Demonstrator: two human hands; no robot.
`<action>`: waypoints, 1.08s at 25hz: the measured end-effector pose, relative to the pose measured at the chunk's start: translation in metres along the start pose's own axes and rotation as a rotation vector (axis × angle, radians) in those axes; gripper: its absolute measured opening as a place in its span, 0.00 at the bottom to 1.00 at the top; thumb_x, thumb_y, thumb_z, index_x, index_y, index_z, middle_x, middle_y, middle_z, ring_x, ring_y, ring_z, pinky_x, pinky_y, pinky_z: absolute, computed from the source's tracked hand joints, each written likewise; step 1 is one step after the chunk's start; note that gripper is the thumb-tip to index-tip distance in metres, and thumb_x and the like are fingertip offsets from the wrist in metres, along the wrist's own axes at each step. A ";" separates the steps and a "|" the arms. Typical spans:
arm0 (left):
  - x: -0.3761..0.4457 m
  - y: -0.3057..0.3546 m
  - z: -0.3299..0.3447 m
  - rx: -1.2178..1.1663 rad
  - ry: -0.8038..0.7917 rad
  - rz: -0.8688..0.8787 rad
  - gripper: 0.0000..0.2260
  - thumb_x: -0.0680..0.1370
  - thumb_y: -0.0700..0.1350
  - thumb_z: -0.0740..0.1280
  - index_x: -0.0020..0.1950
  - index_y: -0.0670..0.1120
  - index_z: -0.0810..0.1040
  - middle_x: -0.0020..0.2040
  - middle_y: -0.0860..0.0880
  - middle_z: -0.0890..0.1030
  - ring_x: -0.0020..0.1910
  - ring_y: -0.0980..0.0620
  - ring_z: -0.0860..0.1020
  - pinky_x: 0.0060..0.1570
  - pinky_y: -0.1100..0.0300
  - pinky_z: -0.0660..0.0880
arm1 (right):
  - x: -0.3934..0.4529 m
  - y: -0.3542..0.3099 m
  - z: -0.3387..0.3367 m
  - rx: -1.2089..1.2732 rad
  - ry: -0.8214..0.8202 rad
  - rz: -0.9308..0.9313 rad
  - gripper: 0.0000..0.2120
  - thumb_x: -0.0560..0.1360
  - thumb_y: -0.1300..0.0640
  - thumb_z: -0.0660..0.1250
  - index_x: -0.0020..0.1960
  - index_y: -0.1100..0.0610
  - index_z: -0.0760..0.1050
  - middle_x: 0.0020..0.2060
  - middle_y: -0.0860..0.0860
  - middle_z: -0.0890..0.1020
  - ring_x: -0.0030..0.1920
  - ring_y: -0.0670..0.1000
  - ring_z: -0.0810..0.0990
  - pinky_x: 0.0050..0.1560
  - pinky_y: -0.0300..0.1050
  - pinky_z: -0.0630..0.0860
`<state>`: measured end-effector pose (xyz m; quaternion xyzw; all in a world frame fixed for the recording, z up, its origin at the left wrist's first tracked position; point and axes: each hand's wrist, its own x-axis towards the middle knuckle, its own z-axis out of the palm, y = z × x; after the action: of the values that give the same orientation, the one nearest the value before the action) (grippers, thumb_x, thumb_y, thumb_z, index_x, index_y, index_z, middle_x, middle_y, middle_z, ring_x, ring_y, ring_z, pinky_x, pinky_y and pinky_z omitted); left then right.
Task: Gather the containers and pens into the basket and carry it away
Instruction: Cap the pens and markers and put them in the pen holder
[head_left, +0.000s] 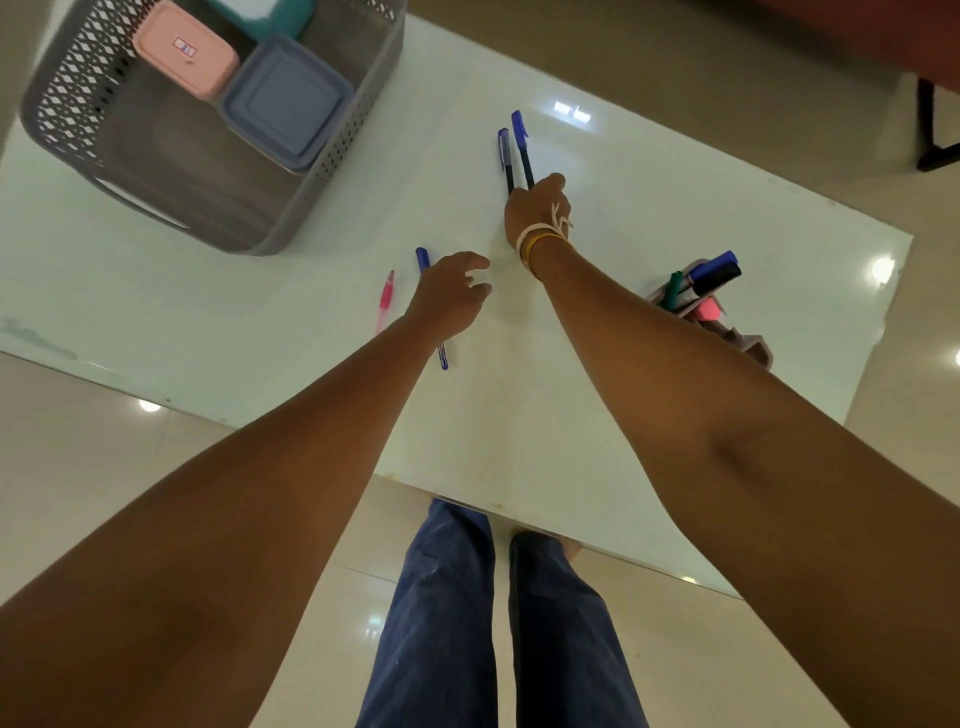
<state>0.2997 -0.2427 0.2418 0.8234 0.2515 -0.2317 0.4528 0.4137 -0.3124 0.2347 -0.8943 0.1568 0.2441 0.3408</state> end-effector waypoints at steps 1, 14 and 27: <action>0.000 0.000 0.000 0.005 0.001 0.010 0.17 0.80 0.44 0.63 0.69 0.45 0.72 0.71 0.48 0.73 0.67 0.50 0.75 0.63 0.63 0.69 | -0.001 -0.001 0.003 -0.014 0.007 -0.006 0.14 0.80 0.56 0.58 0.63 0.61 0.66 0.60 0.57 0.76 0.58 0.56 0.78 0.55 0.46 0.74; -0.022 0.031 -0.001 -0.876 0.028 -0.252 0.13 0.78 0.44 0.68 0.61 0.41 0.79 0.52 0.44 0.83 0.54 0.45 0.83 0.55 0.51 0.80 | -0.081 0.067 -0.019 0.109 -0.321 -0.173 0.10 0.77 0.53 0.63 0.38 0.54 0.74 0.31 0.50 0.75 0.35 0.53 0.75 0.43 0.52 0.77; -0.100 0.078 0.071 -0.663 -0.400 0.071 0.09 0.80 0.40 0.65 0.58 0.41 0.79 0.46 0.44 0.82 0.46 0.46 0.83 0.53 0.57 0.81 | -0.121 0.130 -0.161 0.357 -0.250 -0.295 0.11 0.76 0.64 0.67 0.57 0.68 0.77 0.48 0.59 0.83 0.49 0.54 0.83 0.60 0.52 0.79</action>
<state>0.2607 -0.3606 0.3169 0.5789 0.1908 -0.2781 0.7424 0.3078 -0.5025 0.3356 -0.7961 0.0220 0.2689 0.5417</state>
